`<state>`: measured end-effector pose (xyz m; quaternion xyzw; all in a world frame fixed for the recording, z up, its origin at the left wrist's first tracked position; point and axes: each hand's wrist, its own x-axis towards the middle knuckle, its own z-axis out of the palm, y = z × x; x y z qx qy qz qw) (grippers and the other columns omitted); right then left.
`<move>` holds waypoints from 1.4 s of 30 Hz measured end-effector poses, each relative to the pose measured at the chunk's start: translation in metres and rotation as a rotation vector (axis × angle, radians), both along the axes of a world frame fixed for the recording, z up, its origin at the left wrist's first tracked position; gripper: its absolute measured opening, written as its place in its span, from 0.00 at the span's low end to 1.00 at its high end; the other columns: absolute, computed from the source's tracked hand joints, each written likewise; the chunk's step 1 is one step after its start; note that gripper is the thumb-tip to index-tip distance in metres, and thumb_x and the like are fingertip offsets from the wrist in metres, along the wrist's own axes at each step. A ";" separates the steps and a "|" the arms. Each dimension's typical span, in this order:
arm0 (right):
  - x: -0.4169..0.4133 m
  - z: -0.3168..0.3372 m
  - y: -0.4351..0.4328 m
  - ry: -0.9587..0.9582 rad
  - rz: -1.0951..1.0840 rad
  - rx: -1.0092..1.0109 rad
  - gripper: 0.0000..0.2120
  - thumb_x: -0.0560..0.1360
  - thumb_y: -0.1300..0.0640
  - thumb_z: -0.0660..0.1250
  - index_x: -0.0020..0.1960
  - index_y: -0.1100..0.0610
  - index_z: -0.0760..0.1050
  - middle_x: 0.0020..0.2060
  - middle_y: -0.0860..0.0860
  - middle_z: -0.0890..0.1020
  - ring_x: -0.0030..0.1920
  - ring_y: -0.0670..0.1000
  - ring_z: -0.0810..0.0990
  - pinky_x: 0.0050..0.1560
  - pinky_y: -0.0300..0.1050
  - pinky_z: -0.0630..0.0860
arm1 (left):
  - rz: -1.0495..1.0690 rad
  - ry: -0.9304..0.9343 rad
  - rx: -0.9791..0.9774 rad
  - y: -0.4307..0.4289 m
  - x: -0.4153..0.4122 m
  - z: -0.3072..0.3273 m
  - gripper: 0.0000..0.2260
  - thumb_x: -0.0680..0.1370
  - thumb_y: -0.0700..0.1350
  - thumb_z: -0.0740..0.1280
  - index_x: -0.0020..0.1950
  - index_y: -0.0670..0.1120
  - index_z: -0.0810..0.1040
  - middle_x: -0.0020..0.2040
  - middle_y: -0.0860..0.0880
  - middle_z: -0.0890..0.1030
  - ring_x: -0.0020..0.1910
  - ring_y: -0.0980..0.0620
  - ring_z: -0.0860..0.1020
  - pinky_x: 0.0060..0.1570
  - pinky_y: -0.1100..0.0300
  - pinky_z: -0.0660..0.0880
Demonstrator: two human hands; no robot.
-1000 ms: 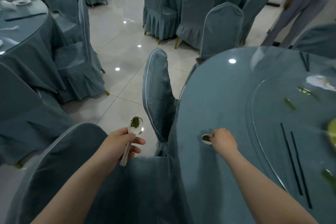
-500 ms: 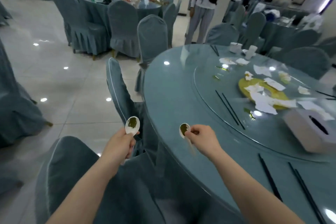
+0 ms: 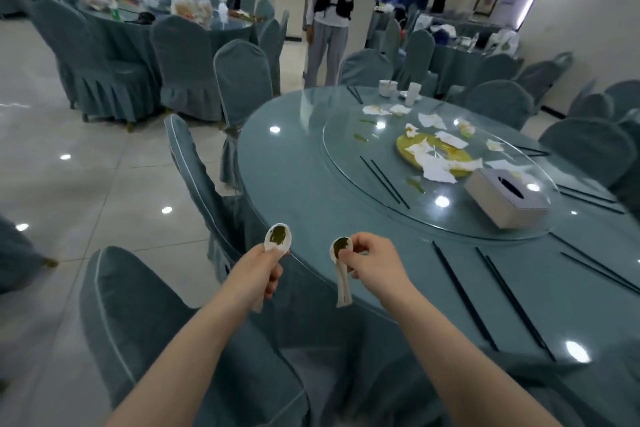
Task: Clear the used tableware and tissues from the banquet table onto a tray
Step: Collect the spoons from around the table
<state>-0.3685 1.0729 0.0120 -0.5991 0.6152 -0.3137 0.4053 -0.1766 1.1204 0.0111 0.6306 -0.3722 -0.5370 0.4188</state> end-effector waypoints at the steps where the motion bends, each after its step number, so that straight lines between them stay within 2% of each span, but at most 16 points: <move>1: -0.003 0.000 0.009 -0.016 0.001 0.009 0.06 0.73 0.60 0.68 0.39 0.52 0.79 0.34 0.47 0.81 0.34 0.48 0.78 0.40 0.48 0.78 | -0.018 -0.020 0.001 0.007 -0.007 0.003 0.12 0.81 0.47 0.56 0.55 0.42 0.75 0.35 0.46 0.73 0.31 0.52 0.68 0.34 0.59 0.67; 4: -0.016 0.003 0.038 -0.092 0.008 0.045 0.05 0.73 0.60 0.68 0.41 0.54 0.80 0.32 0.47 0.82 0.33 0.46 0.78 0.37 0.43 0.76 | -0.047 -0.032 0.010 0.030 -0.030 0.009 0.12 0.82 0.46 0.55 0.56 0.42 0.74 0.38 0.45 0.75 0.33 0.51 0.70 0.35 0.60 0.69; 9: -0.031 0.005 0.095 -0.267 0.037 0.082 0.01 0.72 0.62 0.69 0.42 0.57 0.79 0.29 0.47 0.81 0.29 0.44 0.78 0.32 0.35 0.75 | -0.072 -0.001 0.009 0.077 -0.059 0.002 0.13 0.83 0.48 0.54 0.55 0.42 0.75 0.37 0.46 0.77 0.34 0.51 0.72 0.37 0.59 0.72; 11: -0.026 0.003 0.114 -0.301 0.066 0.087 0.03 0.72 0.62 0.70 0.44 0.56 0.78 0.32 0.48 0.83 0.30 0.45 0.80 0.33 0.36 0.76 | -0.068 -0.001 0.030 0.100 -0.065 -0.004 0.15 0.82 0.52 0.55 0.53 0.44 0.77 0.38 0.47 0.78 0.36 0.50 0.74 0.40 0.57 0.74; 14: -0.011 -0.001 0.139 -0.248 0.076 0.074 0.05 0.72 0.59 0.70 0.46 0.52 0.76 0.38 0.49 0.84 0.33 0.44 0.82 0.32 0.36 0.76 | -0.081 -0.033 -0.009 0.131 -0.067 -0.009 0.19 0.82 0.57 0.53 0.50 0.49 0.80 0.41 0.51 0.84 0.41 0.53 0.81 0.46 0.59 0.76; 16: -0.001 -0.004 0.151 -0.187 0.048 0.052 0.04 0.72 0.56 0.70 0.45 0.52 0.76 0.38 0.49 0.84 0.35 0.46 0.82 0.34 0.40 0.78 | -0.090 -0.052 -0.058 0.146 -0.065 -0.007 0.20 0.82 0.57 0.51 0.48 0.52 0.81 0.41 0.54 0.85 0.41 0.59 0.82 0.42 0.65 0.74; 19: 0.014 -0.005 0.160 -0.111 0.014 0.055 0.04 0.72 0.53 0.70 0.43 0.52 0.77 0.37 0.49 0.84 0.38 0.49 0.84 0.44 0.48 0.82 | -0.107 -0.093 -0.123 0.159 -0.059 -0.002 0.13 0.82 0.54 0.55 0.48 0.54 0.77 0.40 0.58 0.84 0.39 0.66 0.81 0.34 0.72 0.71; 21: 0.028 -0.005 0.161 -0.098 0.018 0.055 0.05 0.72 0.52 0.71 0.42 0.52 0.77 0.36 0.48 0.84 0.38 0.48 0.83 0.44 0.49 0.82 | -0.111 -0.119 -0.158 0.165 -0.047 -0.004 0.06 0.81 0.51 0.60 0.48 0.56 0.75 0.40 0.59 0.83 0.39 0.69 0.79 0.33 0.74 0.72; 24: 0.063 -0.004 0.160 -0.097 0.070 0.052 0.05 0.71 0.53 0.71 0.42 0.53 0.78 0.37 0.50 0.83 0.38 0.50 0.82 0.42 0.49 0.81 | -0.065 -0.141 -0.156 0.169 -0.014 -0.008 0.05 0.81 0.48 0.61 0.54 0.53 0.76 0.47 0.55 0.83 0.47 0.61 0.80 0.44 0.68 0.75; 26: 0.092 -0.003 0.157 -0.146 0.124 0.081 0.04 0.72 0.55 0.72 0.45 0.53 0.78 0.38 0.49 0.84 0.35 0.46 0.82 0.34 0.41 0.78 | -0.024 -0.167 -0.122 0.169 0.015 -0.009 0.06 0.81 0.47 0.61 0.57 0.52 0.74 0.51 0.52 0.81 0.49 0.56 0.79 0.43 0.65 0.74; 28: 0.128 -0.002 0.154 -0.185 0.169 0.096 0.04 0.72 0.58 0.71 0.46 0.54 0.78 0.37 0.50 0.84 0.32 0.44 0.82 0.33 0.36 0.77 | 0.050 -0.177 -0.103 0.170 0.052 -0.014 0.05 0.81 0.46 0.61 0.55 0.53 0.74 0.48 0.52 0.81 0.45 0.56 0.79 0.37 0.65 0.74; 30: 0.171 -0.002 0.152 -0.206 0.201 0.105 0.04 0.73 0.59 0.71 0.47 0.55 0.78 0.38 0.51 0.84 0.32 0.45 0.82 0.34 0.36 0.78 | 0.103 -0.175 -0.094 0.173 0.092 -0.016 0.05 0.80 0.49 0.62 0.55 0.53 0.74 0.45 0.52 0.81 0.42 0.56 0.78 0.33 0.64 0.74; 35: 0.288 -0.003 0.154 -0.234 0.272 0.115 0.08 0.72 0.60 0.72 0.50 0.56 0.77 0.39 0.52 0.83 0.30 0.45 0.82 0.33 0.36 0.78 | 0.164 -0.274 -0.045 0.184 0.201 -0.021 0.10 0.80 0.58 0.58 0.53 0.55 0.72 0.45 0.53 0.80 0.42 0.56 0.77 0.33 0.63 0.73; 38: 0.349 -0.004 0.155 -0.317 0.275 0.140 0.11 0.72 0.61 0.72 0.52 0.56 0.74 0.40 0.54 0.83 0.31 0.46 0.82 0.33 0.37 0.78 | 0.208 -0.289 -0.064 0.184 0.257 -0.019 0.10 0.80 0.59 0.58 0.53 0.55 0.73 0.48 0.55 0.80 0.48 0.57 0.77 0.41 0.60 0.73; 40: 0.383 -0.004 0.155 -0.351 0.281 0.182 0.12 0.72 0.63 0.72 0.53 0.58 0.74 0.44 0.57 0.82 0.36 0.51 0.83 0.35 0.40 0.79 | 0.219 -0.276 -0.113 0.185 0.285 -0.013 0.10 0.80 0.57 0.57 0.48 0.54 0.73 0.43 0.56 0.81 0.43 0.61 0.78 0.41 0.64 0.74; 42: 0.410 -0.003 0.152 -0.385 0.291 0.194 0.12 0.72 0.64 0.71 0.53 0.58 0.74 0.45 0.58 0.82 0.38 0.53 0.82 0.36 0.41 0.79 | 0.226 -0.288 -0.128 0.181 0.308 -0.009 0.11 0.80 0.58 0.57 0.47 0.52 0.72 0.38 0.54 0.80 0.37 0.58 0.77 0.38 0.63 0.74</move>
